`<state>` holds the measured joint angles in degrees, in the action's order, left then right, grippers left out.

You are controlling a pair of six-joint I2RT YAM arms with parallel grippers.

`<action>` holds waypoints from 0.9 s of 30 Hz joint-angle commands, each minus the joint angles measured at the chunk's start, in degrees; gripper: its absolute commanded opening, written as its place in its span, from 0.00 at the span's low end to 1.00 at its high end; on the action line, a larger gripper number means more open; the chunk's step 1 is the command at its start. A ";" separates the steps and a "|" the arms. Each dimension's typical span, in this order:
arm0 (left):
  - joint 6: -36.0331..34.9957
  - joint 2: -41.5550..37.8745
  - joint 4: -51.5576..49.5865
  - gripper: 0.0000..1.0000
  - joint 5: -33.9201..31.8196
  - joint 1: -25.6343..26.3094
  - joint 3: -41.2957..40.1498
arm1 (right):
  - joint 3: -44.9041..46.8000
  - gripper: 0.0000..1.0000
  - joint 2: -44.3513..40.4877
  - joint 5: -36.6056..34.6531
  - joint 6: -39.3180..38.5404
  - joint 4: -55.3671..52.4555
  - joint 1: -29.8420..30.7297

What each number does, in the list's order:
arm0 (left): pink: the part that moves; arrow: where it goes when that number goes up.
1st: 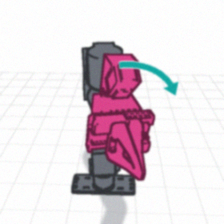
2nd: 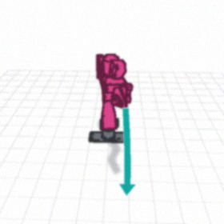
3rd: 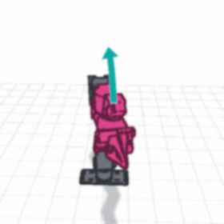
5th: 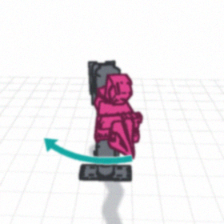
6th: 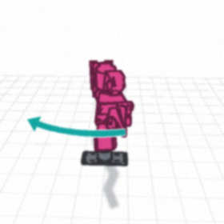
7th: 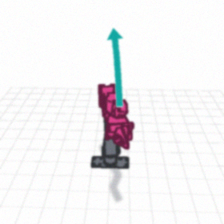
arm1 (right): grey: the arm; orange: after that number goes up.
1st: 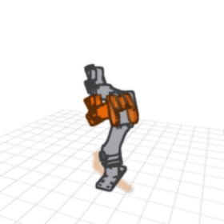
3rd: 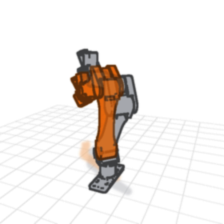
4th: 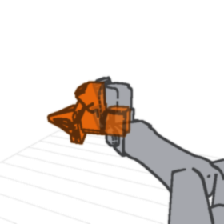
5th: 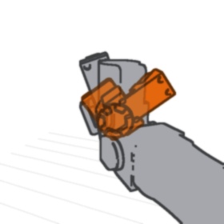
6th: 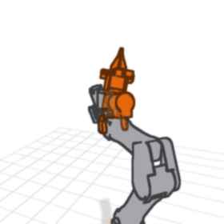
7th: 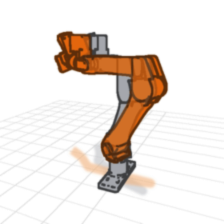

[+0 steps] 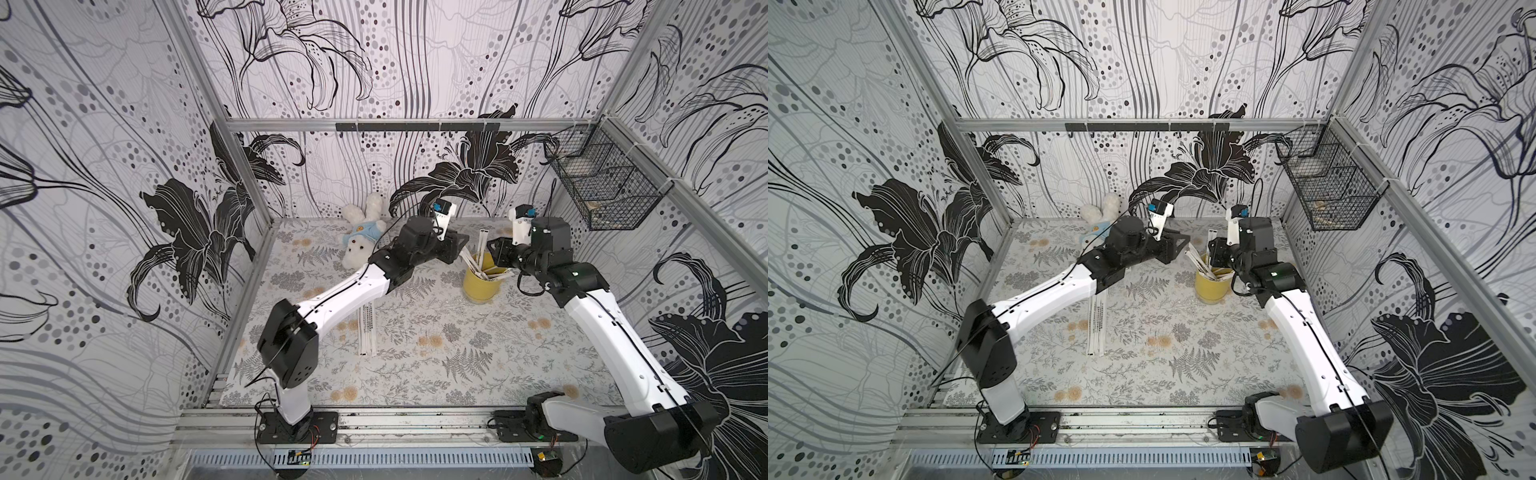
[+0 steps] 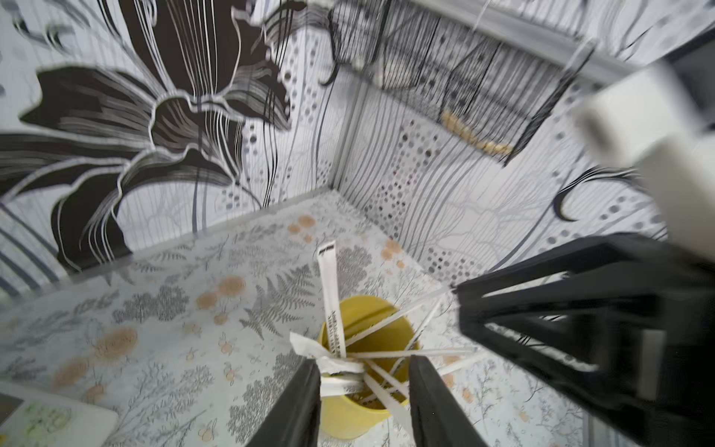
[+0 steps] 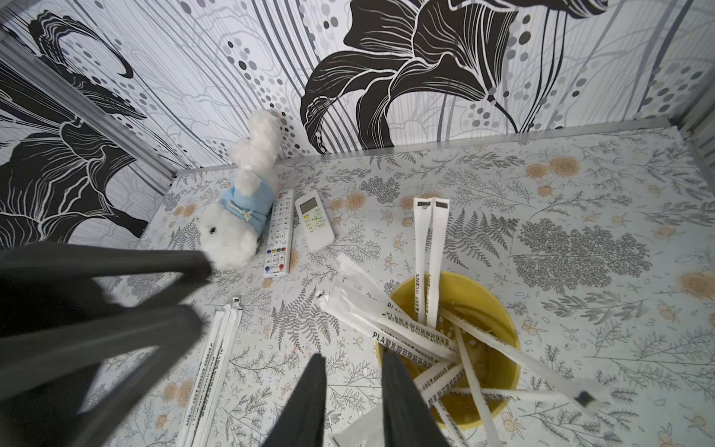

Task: Take the straws out of the storage container
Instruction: Pick up the straw from the container.

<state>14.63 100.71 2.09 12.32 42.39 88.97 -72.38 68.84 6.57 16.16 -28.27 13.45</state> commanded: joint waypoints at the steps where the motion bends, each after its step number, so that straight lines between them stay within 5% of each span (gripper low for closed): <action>1: -4.83 -1.23 6.52 0.44 3.05 1.90 -4.15 | 1.55 0.29 -0.56 -0.50 -0.76 1.98 -0.34; 6: -10.19 -1.57 15.59 0.49 0.67 4.83 -13.88 | 2.51 0.29 -1.80 0.19 -0.30 3.04 -0.30; 12: -8.24 2.00 27.73 0.51 0.32 5.23 -19.26 | 2.16 0.29 -3.44 -0.01 -0.30 2.81 -0.32; 27: -9.64 11.39 30.17 0.50 1.83 6.43 -13.42 | 1.27 0.29 -3.74 -1.24 -2.09 0.54 -0.31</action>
<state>6.61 111.28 29.17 13.63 48.36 73.32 -70.17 66.02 6.33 15.31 -26.96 13.45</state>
